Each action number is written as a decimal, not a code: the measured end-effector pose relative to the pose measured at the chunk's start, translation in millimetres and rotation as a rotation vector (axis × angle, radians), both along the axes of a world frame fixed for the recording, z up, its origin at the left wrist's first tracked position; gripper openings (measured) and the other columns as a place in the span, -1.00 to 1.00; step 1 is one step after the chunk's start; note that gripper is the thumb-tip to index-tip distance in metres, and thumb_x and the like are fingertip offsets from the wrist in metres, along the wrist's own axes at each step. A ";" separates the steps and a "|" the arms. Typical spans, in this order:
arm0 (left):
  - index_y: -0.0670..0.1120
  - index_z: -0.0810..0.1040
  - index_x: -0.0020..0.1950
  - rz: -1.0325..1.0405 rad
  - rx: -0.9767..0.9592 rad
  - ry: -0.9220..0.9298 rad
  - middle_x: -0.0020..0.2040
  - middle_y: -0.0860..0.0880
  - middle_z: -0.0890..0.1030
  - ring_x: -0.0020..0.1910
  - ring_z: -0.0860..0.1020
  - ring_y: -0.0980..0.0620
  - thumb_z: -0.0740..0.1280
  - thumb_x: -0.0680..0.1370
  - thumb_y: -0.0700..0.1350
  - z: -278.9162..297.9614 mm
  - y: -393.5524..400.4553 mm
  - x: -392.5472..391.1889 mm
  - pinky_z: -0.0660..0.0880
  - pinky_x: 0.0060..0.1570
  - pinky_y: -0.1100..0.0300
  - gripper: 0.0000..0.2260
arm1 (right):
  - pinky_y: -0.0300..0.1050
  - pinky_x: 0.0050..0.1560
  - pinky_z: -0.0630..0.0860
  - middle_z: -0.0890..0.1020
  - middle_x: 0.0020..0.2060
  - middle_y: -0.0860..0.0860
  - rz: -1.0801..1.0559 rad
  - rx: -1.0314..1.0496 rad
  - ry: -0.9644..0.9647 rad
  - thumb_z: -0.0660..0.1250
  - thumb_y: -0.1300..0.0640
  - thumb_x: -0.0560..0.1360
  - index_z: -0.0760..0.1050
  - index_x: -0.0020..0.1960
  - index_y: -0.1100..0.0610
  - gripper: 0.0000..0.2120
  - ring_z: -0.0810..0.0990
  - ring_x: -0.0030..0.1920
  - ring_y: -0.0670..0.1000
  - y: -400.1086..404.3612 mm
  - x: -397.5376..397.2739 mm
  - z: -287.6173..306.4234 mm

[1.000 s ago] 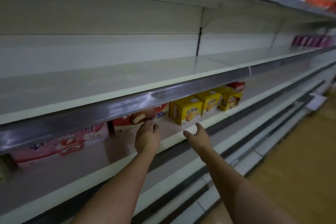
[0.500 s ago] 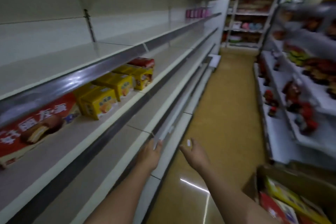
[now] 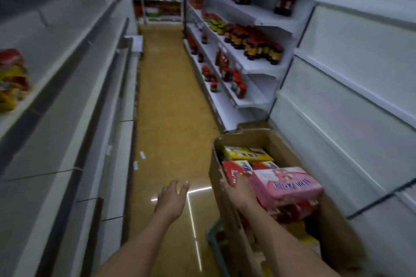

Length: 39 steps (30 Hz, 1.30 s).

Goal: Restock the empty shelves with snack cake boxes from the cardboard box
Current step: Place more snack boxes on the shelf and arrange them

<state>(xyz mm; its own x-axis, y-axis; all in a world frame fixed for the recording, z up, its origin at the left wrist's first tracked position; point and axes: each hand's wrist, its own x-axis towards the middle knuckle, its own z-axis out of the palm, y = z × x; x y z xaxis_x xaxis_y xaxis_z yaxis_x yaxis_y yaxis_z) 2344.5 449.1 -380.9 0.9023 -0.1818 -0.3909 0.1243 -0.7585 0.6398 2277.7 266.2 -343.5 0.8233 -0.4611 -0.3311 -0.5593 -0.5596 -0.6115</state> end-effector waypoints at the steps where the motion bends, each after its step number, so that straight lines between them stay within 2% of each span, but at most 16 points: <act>1: -0.09 0.27 0.49 -0.013 -0.025 0.004 0.43 -0.17 0.36 0.39 0.35 -0.14 0.09 0.62 0.18 -1.3 -10.9 -6.7 0.30 0.33 0.07 -0.47 | 0.04 0.43 0.23 0.32 0.46 0.08 -0.042 -0.013 0.017 0.15 -0.23 0.55 0.17 0.52 0.08 -0.35 0.29 0.44 0.13 -11.7 -10.6 -2.2; 4: -0.08 0.32 0.45 -0.073 -0.084 0.016 0.35 -0.14 0.44 0.28 0.46 -0.11 0.12 0.62 0.14 -1.1 -45.0 -26.1 0.38 0.22 0.09 -0.52 | 0.08 0.38 0.30 0.36 0.43 0.10 -0.181 -0.027 0.057 0.13 -0.28 0.53 0.17 0.50 0.07 -0.33 0.35 0.40 0.15 -47.8 -31.3 -7.1; 8: -0.07 0.33 0.44 -0.118 -0.141 0.020 0.32 -0.10 0.45 0.25 0.47 -0.04 0.15 0.62 0.11 8.3 -86.9 -45.1 0.43 0.15 0.10 -0.56 | 0.07 0.29 0.35 0.39 0.40 0.11 -0.299 -0.150 0.103 0.12 -0.20 0.58 0.21 0.48 0.10 -0.43 0.38 0.37 0.16 -91.2 -43.7 -3.4; 11: -0.05 0.33 0.43 -0.113 -0.171 0.030 0.31 -0.08 0.46 0.25 0.49 -0.04 0.17 0.62 0.10 9.5 -117.5 -47.4 0.45 0.11 0.11 -0.58 | 0.07 0.31 0.34 0.36 0.42 0.11 -0.306 -0.200 0.134 0.14 -0.16 0.58 0.19 0.49 0.09 -0.43 0.34 0.39 0.16 -127.6 -49.9 -4.2; 15: -0.03 0.35 0.39 -0.030 -0.211 0.070 0.23 -0.07 0.52 0.09 0.59 -0.01 0.20 0.60 0.11 -6.3 -157.4 -43.4 0.56 -0.03 0.13 -0.59 | 0.04 0.32 0.33 0.37 0.40 0.14 -0.272 -0.246 0.186 0.12 -0.19 0.58 0.21 0.46 0.15 -0.42 0.36 0.37 0.17 -183.8 -50.4 -9.5; 17: -0.02 0.32 0.41 0.014 -0.215 0.110 0.25 -0.07 0.51 0.07 0.61 -0.03 0.21 0.58 0.14 -18.4 -172.4 -42.9 0.59 0.01 0.01 -0.55 | 0.04 0.34 0.32 0.37 0.40 0.14 -0.227 -0.238 0.209 0.11 -0.20 0.58 0.21 0.47 0.15 -0.41 0.36 0.37 0.17 -207.3 -47.2 -16.9; 19: -0.01 0.29 0.45 0.072 -0.181 0.113 0.35 -0.10 0.41 0.18 0.56 -0.09 0.20 0.58 0.17 -26.5 -192.0 -47.1 0.57 0.07 -0.06 -0.51 | 0.06 0.37 0.32 0.37 0.41 0.13 -0.178 -0.197 0.216 0.12 -0.21 0.57 0.21 0.48 0.13 -0.40 0.36 0.38 0.18 -229.6 -42.5 -28.5; 21: -0.05 0.24 0.48 0.139 -0.116 0.080 0.45 -0.14 0.27 0.36 0.39 -0.15 0.16 0.60 0.15 -23.7 -211.7 -55.8 0.46 0.24 -0.10 -0.49 | 0.11 0.36 0.34 0.38 0.40 0.12 -0.131 -0.172 0.227 0.13 -0.22 0.55 0.22 0.47 0.11 -0.40 0.38 0.37 0.18 -245.7 -38.0 -38.8; 23: -0.10 0.20 0.51 0.188 -0.076 0.061 0.48 -0.17 0.21 0.44 0.27 -0.16 0.12 0.62 0.13 -22.4 -230.0 -63.5 0.32 0.37 -0.05 -0.48 | 0.16 0.37 0.33 0.34 0.42 0.12 -0.083 -0.158 0.255 0.14 -0.22 0.54 0.20 0.48 0.10 -0.38 0.35 0.39 0.17 -256.1 -34.8 -46.5; 27: -0.09 0.12 0.55 0.288 -0.160 0.127 0.48 -0.18 0.22 0.41 0.31 -0.19 0.08 0.63 0.12 -26.5 -257.5 -70.9 0.30 0.35 -0.03 -0.46 | 0.16 0.42 0.23 0.28 0.46 0.09 0.050 -0.177 0.346 0.09 -0.21 0.57 0.18 0.50 0.06 -0.42 0.27 0.44 0.17 -267.7 -30.7 -56.9; 32: -0.05 0.33 0.44 0.330 -0.247 0.186 0.33 -0.14 0.45 0.24 0.49 -0.12 0.07 0.58 0.25 -47.3 -271.6 -67.4 0.45 0.24 -0.06 -0.45 | 0.16 0.42 0.16 0.22 0.48 0.09 0.166 -0.266 0.378 0.08 -0.18 0.59 0.15 0.49 -0.02 -0.47 0.19 0.46 0.17 -268.0 -29.4 -65.5; 36: 0.04 0.21 0.51 0.309 -0.188 0.209 0.41 -0.10 0.40 0.37 0.37 -0.18 0.10 0.45 0.39 -61.5 -280.7 -67.0 0.34 0.33 -0.18 -0.28 | 0.18 0.45 0.09 0.16 0.51 0.09 0.179 -0.269 0.397 0.07 -0.19 0.59 0.12 0.51 -0.04 -0.46 0.12 0.49 0.18 -268.7 -27.4 -69.3; 39: 0.06 0.15 0.54 0.338 -0.217 0.205 0.45 -0.10 0.35 0.41 0.31 -0.19 0.23 0.48 0.31 -58.5 -287.3 -69.5 0.31 0.35 -0.20 -0.30 | 0.19 0.47 0.05 0.13 0.52 0.09 0.167 -0.247 0.408 0.06 -0.19 0.59 0.10 0.52 -0.05 -0.46 0.08 0.50 0.19 -268.0 -25.5 -70.4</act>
